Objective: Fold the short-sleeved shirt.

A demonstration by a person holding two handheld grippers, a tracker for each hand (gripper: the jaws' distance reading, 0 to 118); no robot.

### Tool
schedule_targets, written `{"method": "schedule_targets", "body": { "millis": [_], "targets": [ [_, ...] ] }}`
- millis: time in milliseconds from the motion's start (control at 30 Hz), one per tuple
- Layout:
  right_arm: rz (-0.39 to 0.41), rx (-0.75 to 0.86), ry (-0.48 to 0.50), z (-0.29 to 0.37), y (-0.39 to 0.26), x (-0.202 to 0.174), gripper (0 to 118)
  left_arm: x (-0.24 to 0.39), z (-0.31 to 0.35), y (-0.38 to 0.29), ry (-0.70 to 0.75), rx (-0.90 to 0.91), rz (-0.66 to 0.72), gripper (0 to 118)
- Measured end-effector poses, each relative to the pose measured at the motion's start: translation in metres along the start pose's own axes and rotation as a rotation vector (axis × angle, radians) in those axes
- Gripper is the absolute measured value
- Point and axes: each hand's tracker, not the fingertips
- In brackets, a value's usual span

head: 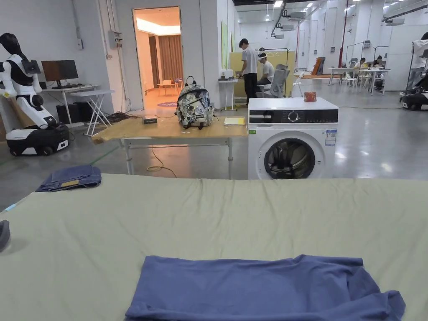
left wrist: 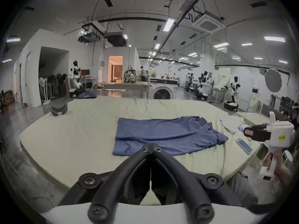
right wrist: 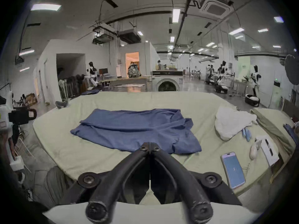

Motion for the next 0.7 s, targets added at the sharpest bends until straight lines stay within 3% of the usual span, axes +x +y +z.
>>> {"method": "schedule_targets", "body": {
  "millis": [167, 367, 400, 467, 500, 600, 700],
  "targets": [
    [-0.046, -0.012, 0.022, -0.006, 0.001, 0.006, 0, -0.011, -0.01, 0.008, 0.018, -0.007, 0.003, 0],
    [-0.091, -0.027, 0.048, -0.006, -0.001, 0.01, 0, -0.048, -0.061, 0.009, -0.013, -0.152, 0.116, 0],
    [-0.101, -0.037, 0.052, -0.008, -0.004, 0.012, 0, -0.054, -0.075, 0.007, -0.031, -0.161, 0.135, 14],
    [-0.123, -0.061, 0.052, -0.012, -0.007, 0.015, 0, -0.066, -0.106, 0.003, -0.009, -0.214, 0.144, 57],
    [-0.133, -0.072, 0.051, -0.014, -0.009, 0.017, 0, -0.07, -0.123, -0.001, 0.004, -0.213, 0.129, 65],
    [-0.146, -0.101, 0.033, -0.018, -0.015, 0.025, 0, -0.089, -0.18, -0.008, 0.011, -0.322, 0.127, 65],
    [-0.173, -0.124, 0.023, -0.023, -0.019, 0.035, 0, -0.112, -0.245, -0.022, 0.13, -0.461, 0.193, 66]
  ]
}}
